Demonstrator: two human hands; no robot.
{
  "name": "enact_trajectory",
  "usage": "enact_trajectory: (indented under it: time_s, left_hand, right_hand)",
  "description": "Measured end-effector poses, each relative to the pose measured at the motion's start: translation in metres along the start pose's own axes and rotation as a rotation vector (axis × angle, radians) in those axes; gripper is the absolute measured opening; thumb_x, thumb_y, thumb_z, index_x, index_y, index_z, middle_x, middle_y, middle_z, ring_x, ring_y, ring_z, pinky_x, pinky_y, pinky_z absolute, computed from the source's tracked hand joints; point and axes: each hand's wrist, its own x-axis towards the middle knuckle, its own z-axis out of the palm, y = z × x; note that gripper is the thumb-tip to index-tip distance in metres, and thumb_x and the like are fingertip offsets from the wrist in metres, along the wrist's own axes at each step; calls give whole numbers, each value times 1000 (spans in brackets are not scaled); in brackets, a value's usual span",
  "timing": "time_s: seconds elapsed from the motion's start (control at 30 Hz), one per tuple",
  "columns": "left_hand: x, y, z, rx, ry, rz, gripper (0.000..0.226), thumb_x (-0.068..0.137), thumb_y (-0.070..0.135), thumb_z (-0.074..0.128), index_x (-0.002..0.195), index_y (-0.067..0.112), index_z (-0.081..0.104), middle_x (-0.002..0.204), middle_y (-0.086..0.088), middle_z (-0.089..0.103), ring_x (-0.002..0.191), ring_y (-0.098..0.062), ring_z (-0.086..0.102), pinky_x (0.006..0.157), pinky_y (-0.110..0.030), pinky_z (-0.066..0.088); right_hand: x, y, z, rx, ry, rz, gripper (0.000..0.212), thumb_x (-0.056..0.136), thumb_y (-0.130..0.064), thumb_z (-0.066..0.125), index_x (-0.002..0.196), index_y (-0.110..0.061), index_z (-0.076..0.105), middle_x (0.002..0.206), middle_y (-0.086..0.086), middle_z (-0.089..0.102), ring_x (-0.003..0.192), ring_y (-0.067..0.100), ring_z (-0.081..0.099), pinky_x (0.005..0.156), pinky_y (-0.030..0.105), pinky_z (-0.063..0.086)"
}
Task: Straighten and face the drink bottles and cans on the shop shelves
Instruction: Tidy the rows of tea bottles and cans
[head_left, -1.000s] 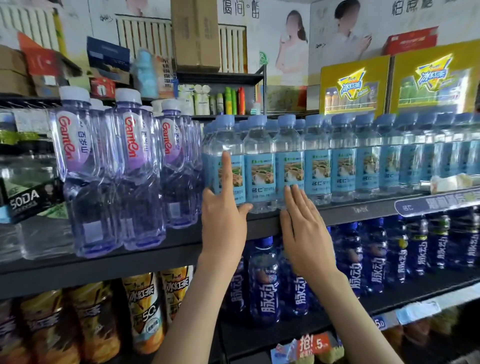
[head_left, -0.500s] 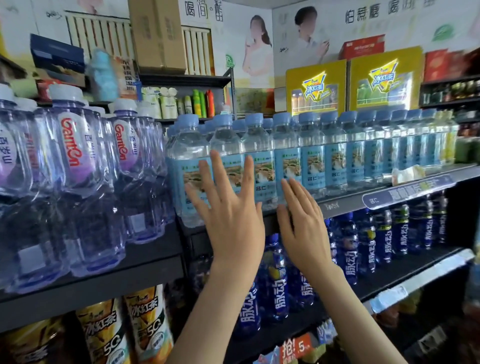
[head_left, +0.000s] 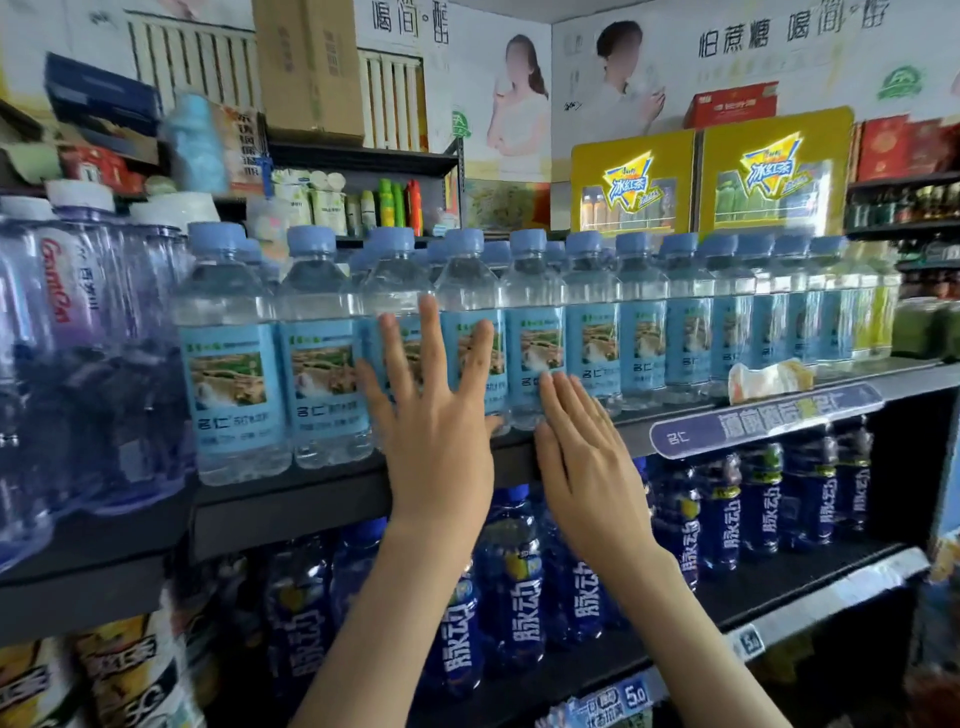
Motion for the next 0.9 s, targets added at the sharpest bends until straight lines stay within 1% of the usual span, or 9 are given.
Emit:
enact_trajectory:
  time_s: [0.17, 0.23, 0.33, 0.4, 0.47, 0.53, 0.67, 0.77, 0.9]
  left_hand:
    - [2, 5, 4, 71, 4, -13, 94, 68, 31, 84, 147, 24, 35, 156, -20, 17, 140, -50, 14, 106, -64, 6]
    - [4, 8, 5, 86, -8, -18, 92, 69, 30, 82, 147, 23, 33, 155, -22, 17, 139, -51, 14, 106, -65, 7]
    - [1, 10, 2, 92, -47, -32, 89, 76, 30, 76, 149, 23, 26, 157, -20, 10, 141, -49, 8, 108, -65, 5]
    - [-5, 14, 1, 95, -65, -41, 85, 80, 32, 73, 150, 23, 25, 157, -19, 9, 142, -47, 7, 109, -62, 2]
    - [-9, 22, 1, 86, -76, -42, 81, 83, 33, 71, 150, 23, 25, 157, -19, 10, 143, -45, 7, 109, -62, 3]
    - [-10, 33, 3, 78, -75, -25, 79, 83, 33, 71, 149, 22, 28, 157, -19, 15, 143, -44, 11, 109, -64, 7]
    - [-7, 45, 9, 99, -33, 41, 79, 76, 33, 77, 145, 19, 40, 153, -18, 27, 139, -45, 24, 104, -66, 13]
    - [-1, 50, 12, 71, -25, 55, 80, 74, 32, 79, 144, 20, 42, 153, -17, 28, 138, -44, 26, 104, -66, 12]
    - [5, 64, 17, 36, -16, 100, 83, 72, 30, 81, 144, 20, 40, 153, -16, 28, 139, -43, 25, 104, -67, 12]
  right_hand:
    - [7, 15, 5, -21, 59, -80, 50, 101, -30, 25, 143, -5, 38, 147, 9, 36, 140, 16, 26, 117, 29, 16]
    - [8, 19, 4, 9, 42, -104, 50, 101, -29, 26, 143, -5, 38, 147, 10, 38, 141, 17, 25, 117, 29, 15]
    - [10, 28, -2, 73, 46, -108, 51, 101, -31, 27, 145, -6, 35, 150, 9, 35, 143, 15, 20, 118, 27, 11]
    - [9, 35, -5, 76, 90, -64, 52, 101, -31, 27, 144, -3, 35, 150, 10, 35, 142, 14, 20, 118, 29, 13]
    - [8, 41, -7, 73, 105, -22, 52, 100, -31, 26, 143, -2, 37, 148, 11, 37, 140, 13, 22, 117, 32, 19]
    - [7, 44, -6, 65, 106, -24, 51, 100, -30, 26, 140, 0, 41, 146, 12, 40, 138, 15, 27, 115, 36, 26]
    - [6, 45, -3, 11, 112, -46, 49, 100, -27, 28, 137, 0, 45, 142, 14, 44, 136, 19, 33, 112, 38, 29]
    - [6, 48, -1, 5, 82, -57, 48, 100, -28, 27, 139, -3, 41, 145, 10, 39, 138, 19, 32, 115, 33, 25]
    - [11, 57, -7, 61, 41, -71, 49, 101, -31, 26, 144, -9, 35, 149, 1, 29, 142, 12, 23, 117, 27, 15]
